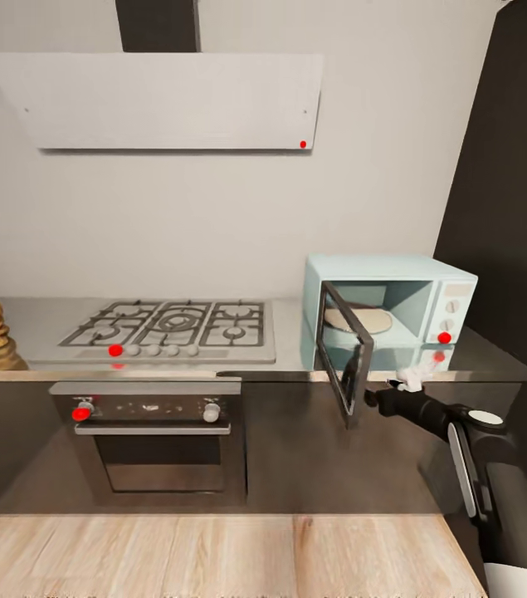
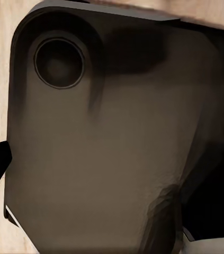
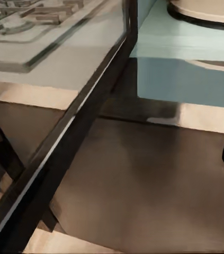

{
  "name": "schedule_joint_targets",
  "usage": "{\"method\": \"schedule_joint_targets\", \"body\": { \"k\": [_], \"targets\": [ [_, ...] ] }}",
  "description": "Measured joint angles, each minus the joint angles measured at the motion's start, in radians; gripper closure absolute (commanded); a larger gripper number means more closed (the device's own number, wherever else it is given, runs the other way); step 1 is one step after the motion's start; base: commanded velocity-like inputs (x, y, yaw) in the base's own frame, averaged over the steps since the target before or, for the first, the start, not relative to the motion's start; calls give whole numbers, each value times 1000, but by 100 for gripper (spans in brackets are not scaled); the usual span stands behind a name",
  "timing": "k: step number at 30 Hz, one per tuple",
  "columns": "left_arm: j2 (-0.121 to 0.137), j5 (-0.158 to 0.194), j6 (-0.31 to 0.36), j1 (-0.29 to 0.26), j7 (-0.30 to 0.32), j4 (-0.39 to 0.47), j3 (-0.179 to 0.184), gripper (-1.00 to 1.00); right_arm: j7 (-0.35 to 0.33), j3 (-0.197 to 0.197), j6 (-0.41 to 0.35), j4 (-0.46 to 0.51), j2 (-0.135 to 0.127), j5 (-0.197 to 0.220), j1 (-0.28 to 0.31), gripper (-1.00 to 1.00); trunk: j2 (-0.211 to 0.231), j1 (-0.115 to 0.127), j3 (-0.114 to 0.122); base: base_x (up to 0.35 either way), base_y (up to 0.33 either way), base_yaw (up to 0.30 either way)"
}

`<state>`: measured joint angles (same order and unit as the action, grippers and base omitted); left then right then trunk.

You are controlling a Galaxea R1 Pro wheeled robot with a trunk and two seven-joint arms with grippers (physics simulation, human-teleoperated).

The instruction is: In the kitchen, take the popcorn bag from the countertop, put it into the microwave, and heat it until the popcorn is cooked so the cooked popcorn ends up inside the bag.

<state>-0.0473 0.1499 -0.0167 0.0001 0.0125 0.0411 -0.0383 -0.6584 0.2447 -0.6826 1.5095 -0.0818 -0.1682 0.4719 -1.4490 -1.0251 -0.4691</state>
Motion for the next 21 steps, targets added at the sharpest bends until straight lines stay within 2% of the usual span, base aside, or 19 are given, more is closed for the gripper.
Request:
{"method": "schedule_joint_targets", "body": {
  "k": [7,10,12,13,14,15,16,19,20,21],
  "targets": [
    [0,0,0,0,0,0,0,-100,0,115,1,0,-3,-5,0,-100,0,0,0,-139,263,0],
    [0,0,0,0,0,0,0,-100,3,128,1,-1,-8,0,0,-100,0,0,0,-34,54,0],
    [0,0,0,0,0,0,0,-100,26,114,-5,-1,-13,13,0,-100,0,0,0,-6,10,0],
    [0,0,0,0,0,0,0,-100,63,91,-3,-1,-14,11,0,-100,0,0,0,-2,4,0],
    [0,0,0,0,0,0,0,-100,97,116,-9,-1,-14,29,0,-100,0,0,0,-1,2,0],
    [0,0,0,0,0,0,0,-100,121,134,-10,-4,-15,27,0,-100,0,0,0,-1,1,0],
    [0,0,0,0,0,0,0,-100,146,150,-9,-17,-15,11,0,-100,0,0,0,0,0,0],
    [0,0,0,0,1,0,0,-100,182,198,2,-143,-26,-96,0,-100,0,0,0,0,0,0],
    [0,0,0,0,1,0,0,-100,196,235,11,-252,-32,-164,-1,-100,0,0,0,0,0,0],
    [0,0,0,0,1,0,0,-100,206,259,32,-355,-34,-207,-1,-100,0,0,0,0,0,0]
  ]
}}
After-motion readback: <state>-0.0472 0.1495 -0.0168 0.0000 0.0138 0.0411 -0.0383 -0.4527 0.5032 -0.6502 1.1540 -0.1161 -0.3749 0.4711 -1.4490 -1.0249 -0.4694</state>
